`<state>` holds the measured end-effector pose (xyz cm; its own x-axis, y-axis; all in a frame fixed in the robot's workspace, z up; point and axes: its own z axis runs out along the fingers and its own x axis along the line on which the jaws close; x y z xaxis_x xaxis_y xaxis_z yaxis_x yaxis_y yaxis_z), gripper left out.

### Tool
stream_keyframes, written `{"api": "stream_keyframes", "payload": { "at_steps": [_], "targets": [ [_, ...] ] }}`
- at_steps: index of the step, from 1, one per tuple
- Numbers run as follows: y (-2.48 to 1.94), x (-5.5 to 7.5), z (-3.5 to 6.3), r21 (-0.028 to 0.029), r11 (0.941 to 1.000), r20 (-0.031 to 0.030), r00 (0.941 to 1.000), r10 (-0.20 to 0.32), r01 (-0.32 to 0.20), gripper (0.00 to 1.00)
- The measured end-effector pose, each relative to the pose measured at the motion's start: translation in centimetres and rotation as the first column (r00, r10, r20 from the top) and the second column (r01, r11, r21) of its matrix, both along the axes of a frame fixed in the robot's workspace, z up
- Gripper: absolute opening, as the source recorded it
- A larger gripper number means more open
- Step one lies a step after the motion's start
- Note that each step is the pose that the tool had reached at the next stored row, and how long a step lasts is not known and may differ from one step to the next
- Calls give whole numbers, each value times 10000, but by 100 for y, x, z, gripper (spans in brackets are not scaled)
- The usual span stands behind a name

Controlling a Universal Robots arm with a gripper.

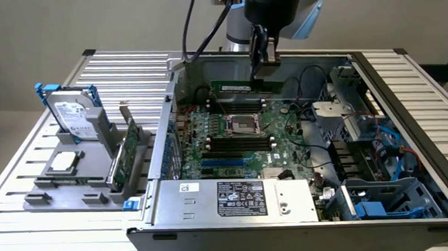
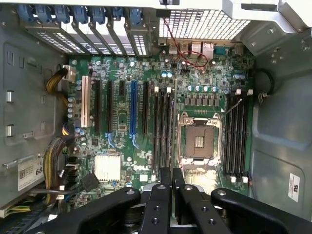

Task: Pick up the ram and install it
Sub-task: 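Pick up the ram and move it above insertion slot, then insert the ram into the slot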

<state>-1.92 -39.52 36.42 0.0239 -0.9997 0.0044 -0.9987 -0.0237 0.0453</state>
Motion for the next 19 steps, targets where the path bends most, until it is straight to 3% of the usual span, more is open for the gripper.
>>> {"api": "stream_keyframes", "payload": {
  "at_steps": [5, 19],
  "targets": [
    [42, 26, -71, 2, 10000, 25, 10000, 5, -5, 13],
    [44, 29, -99, -11, 10000, 24, 10000, 6, -6, 13]
  ]
}}
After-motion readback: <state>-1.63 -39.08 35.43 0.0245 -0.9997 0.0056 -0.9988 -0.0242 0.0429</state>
